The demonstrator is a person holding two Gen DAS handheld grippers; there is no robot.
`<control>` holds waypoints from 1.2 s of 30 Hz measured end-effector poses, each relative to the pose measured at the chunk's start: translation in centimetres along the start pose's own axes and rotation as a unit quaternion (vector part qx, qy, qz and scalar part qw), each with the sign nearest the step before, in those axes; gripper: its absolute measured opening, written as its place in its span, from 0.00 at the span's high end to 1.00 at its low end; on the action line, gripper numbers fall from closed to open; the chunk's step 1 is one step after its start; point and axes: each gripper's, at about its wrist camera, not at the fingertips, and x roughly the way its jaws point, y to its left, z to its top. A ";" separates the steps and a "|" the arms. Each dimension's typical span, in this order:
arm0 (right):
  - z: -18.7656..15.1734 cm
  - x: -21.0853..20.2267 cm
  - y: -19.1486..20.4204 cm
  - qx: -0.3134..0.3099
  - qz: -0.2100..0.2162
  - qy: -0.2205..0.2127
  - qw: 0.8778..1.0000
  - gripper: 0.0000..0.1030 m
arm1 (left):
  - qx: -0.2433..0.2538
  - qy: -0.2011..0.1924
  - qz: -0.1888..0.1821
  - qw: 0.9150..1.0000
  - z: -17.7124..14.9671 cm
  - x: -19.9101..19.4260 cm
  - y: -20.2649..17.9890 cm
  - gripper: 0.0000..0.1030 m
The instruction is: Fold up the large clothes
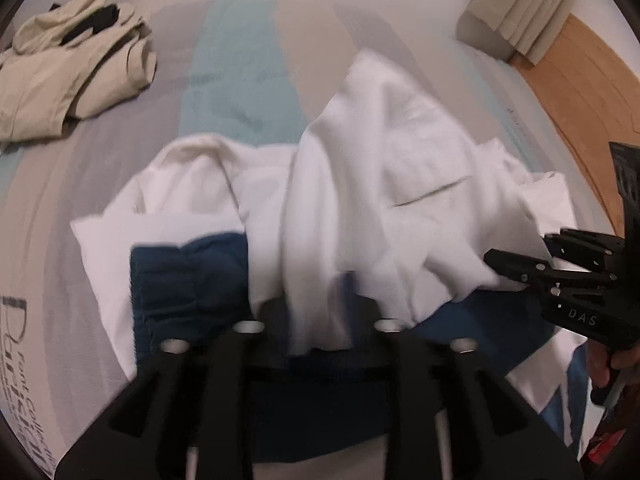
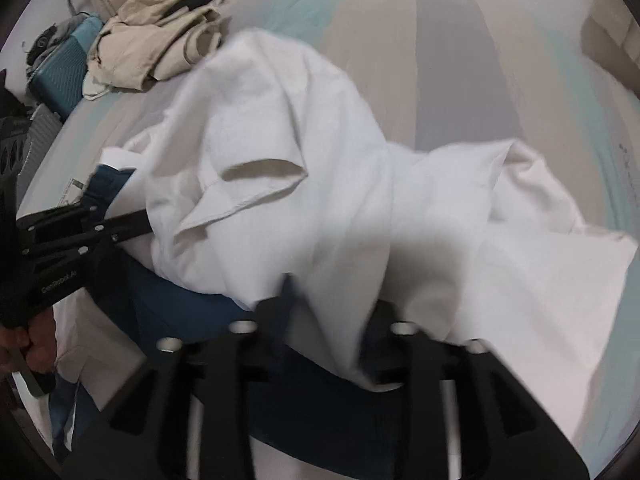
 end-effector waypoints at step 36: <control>14.8 7.3 -3.9 -0.058 0.144 0.126 0.980 0.84 | 0.033 0.094 -0.088 0.991 11.2 9.4 0.2 0.79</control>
